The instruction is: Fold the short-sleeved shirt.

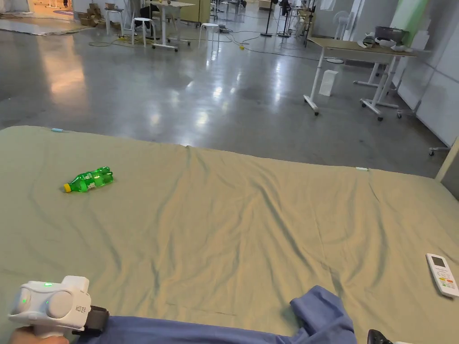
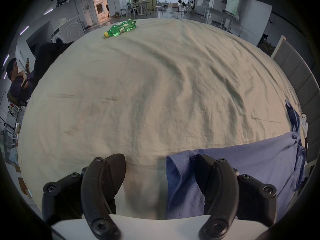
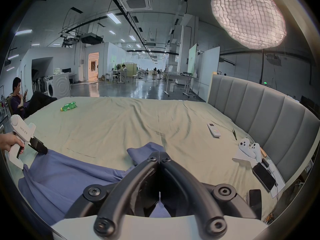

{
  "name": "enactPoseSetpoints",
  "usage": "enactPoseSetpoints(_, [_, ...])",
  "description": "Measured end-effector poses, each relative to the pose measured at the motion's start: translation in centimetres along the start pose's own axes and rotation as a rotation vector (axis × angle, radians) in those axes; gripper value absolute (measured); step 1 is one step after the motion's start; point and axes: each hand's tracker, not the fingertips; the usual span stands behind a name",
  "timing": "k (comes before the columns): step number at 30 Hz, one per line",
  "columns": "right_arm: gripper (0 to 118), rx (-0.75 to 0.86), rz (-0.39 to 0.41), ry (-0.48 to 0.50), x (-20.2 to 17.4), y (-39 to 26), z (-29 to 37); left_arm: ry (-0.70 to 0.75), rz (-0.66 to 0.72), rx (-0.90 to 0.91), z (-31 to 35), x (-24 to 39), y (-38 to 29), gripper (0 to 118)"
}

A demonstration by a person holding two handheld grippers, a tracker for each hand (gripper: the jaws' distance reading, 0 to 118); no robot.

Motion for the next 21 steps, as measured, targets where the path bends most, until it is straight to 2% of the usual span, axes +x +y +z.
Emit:
enactPoseSetpoints(2, [0,-0.015,-0.004,-0.016,0.3,0.0,0.0,0.011,-0.021,0.017,0.2,0.7,-0.3,76])
enactPoseSetpoints(5, [0,-0.047,-0.023,-0.025,0.9,-0.1,-0.9,0.008,-0.057,0.043,0.6,0.8,-0.8,58])
enactPoseSetpoints(8, [0,-0.093,-0.022,-0.019,1.5,-0.1,-2.6,0.001,-0.102,0.058,1.1,0.9,-0.8,14])
enactPoseSetpoints(9, [0,-0.137,-0.011,-0.01,1.7,0.3,-3.5,-0.002,-0.129,0.065,1.3,1.1,-0.8,8])
enactPoseSetpoints(11, [2,-0.215,-0.01,0.041,2.4,0.5,-5.8,0.001,-0.158,0.061,1.4,1.2,-0.9,5])
enactPoseSetpoints(12, [11,-0.303,-0.016,0.086,2.8,0.4,-7.6,0.002,-0.16,0.068,1.5,1.2,-1.1,4])
enactPoseSetpoints(13, [23,-0.332,-0.024,0.069,3.4,0.2,-9.0,0.002,-0.158,0.075,1.7,1.1,-1.2,4])
enactPoseSetpoints(15, [57,-0.436,-0.012,0.14,3.8,-0.1,-12.1,-0.012,-0.116,0.098,1.9,0.6,-1.4,4])
enactPoseSetpoints(16, [57,-0.492,0.006,0.142,4.0,-0.4,-13.8,-0.02,-0.098,0.116,2.3,0.4,-1.5,4])
enactPoseSetpoints(18, [65,-0.569,0.022,0.168,4.2,-1.0,-16.6,-0.033,-0.084,0.129,3.0,0.3,-1.9,3])
enactPoseSetpoints(21, [66,-0.602,0.034,0.148,4.0,-1.2,-19.2,-0.036,-0.078,0.15,3.7,0.2,-2.3,3])
